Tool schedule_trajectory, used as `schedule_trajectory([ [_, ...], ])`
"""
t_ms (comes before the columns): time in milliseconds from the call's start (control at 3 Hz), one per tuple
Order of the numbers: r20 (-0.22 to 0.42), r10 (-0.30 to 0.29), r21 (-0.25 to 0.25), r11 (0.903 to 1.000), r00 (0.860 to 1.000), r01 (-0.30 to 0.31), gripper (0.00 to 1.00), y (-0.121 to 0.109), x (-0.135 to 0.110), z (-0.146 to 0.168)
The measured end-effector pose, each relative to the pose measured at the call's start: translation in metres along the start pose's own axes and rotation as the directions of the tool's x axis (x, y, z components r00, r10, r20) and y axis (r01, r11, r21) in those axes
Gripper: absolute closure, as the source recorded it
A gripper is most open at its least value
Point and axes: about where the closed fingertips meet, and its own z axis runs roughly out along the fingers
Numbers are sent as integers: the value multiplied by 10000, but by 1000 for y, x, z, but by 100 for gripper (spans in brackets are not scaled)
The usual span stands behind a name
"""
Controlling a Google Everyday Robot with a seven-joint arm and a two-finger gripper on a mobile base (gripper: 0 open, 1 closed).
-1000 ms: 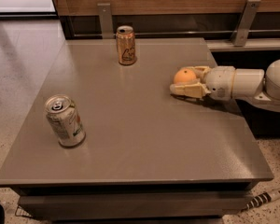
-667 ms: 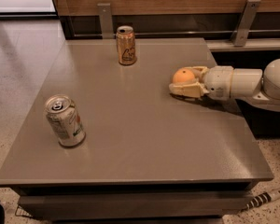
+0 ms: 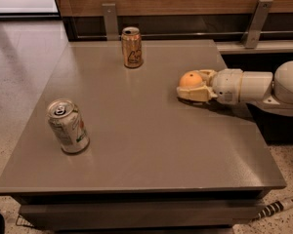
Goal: Move orange near 7up can
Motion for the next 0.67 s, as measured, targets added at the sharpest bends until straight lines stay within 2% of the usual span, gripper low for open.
schedule_trajectory([
  [333,0,0,-2,10000,10000,0,100,0,0,0],
  [667,141,-222,-335,9992,9997,226,100,15,-16,2],
])
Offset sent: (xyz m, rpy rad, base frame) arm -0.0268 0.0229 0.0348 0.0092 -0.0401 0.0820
